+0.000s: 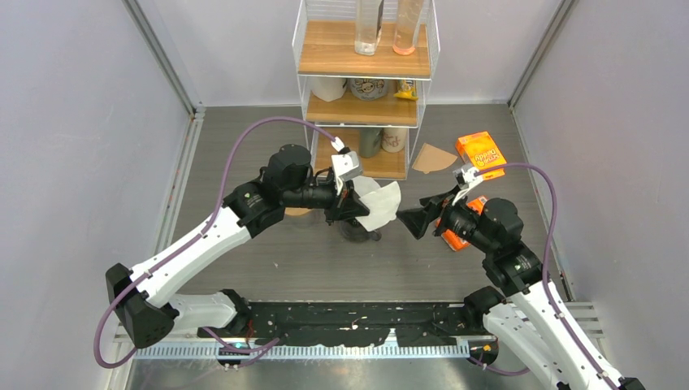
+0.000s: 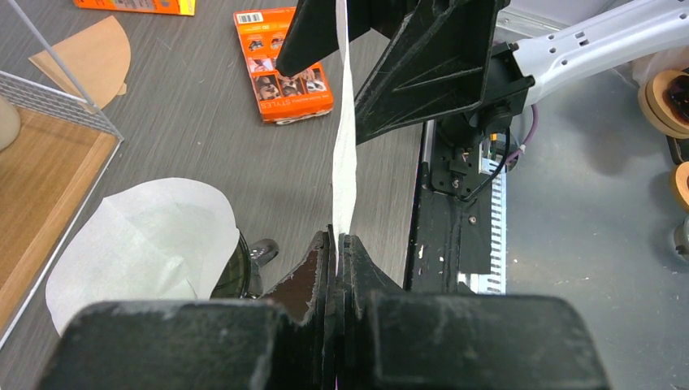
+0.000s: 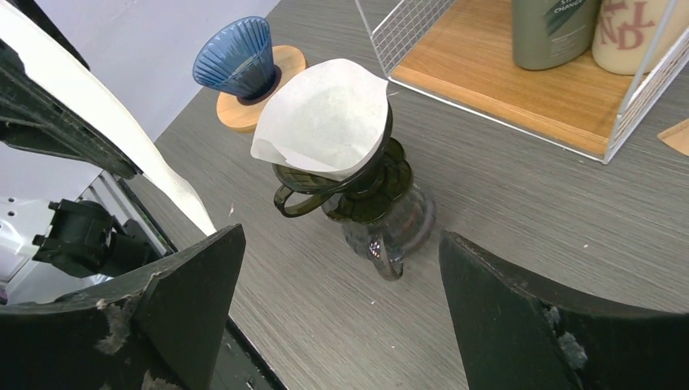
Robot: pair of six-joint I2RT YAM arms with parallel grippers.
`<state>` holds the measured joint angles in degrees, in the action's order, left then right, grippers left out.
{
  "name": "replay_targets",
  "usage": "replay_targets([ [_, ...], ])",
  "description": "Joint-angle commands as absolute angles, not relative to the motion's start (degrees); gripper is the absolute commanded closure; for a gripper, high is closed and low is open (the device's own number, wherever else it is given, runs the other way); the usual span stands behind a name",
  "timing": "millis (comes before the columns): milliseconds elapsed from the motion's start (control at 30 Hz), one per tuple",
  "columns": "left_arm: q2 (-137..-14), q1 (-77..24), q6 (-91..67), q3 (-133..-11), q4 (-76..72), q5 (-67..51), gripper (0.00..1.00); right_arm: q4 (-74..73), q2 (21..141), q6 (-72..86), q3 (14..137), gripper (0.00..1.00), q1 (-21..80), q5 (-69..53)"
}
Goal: Place the coffee filter in the dripper
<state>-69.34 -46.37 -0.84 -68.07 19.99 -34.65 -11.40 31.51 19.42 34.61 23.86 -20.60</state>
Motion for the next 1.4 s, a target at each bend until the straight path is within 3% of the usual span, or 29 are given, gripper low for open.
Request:
replay_targets([
  [0,-67.79,-46.05,-0.22,-70.06,18.89,-36.08,1.0,-13.53,32.0,17.52,38.08,0.05,23.64,-17.47],
  [267,-67.84,-46.05,-0.23,-70.05,18.83,-36.75,1.0,-14.24,31.86,17.07,37.97,0.04,23.64,-20.27],
  [533,-67.71,-46.1,-0.26,-69.79,18.59,-39.12,1.0,-5.87,34.59,20.98,36.39,0.05,23.64,-25.43],
  [1367,-66.96,-46.05,-0.26,-69.16,17.55,-40.0,1.0,-6.62,34.67,21.33,36.0,0.05,23.67,-26.01],
])
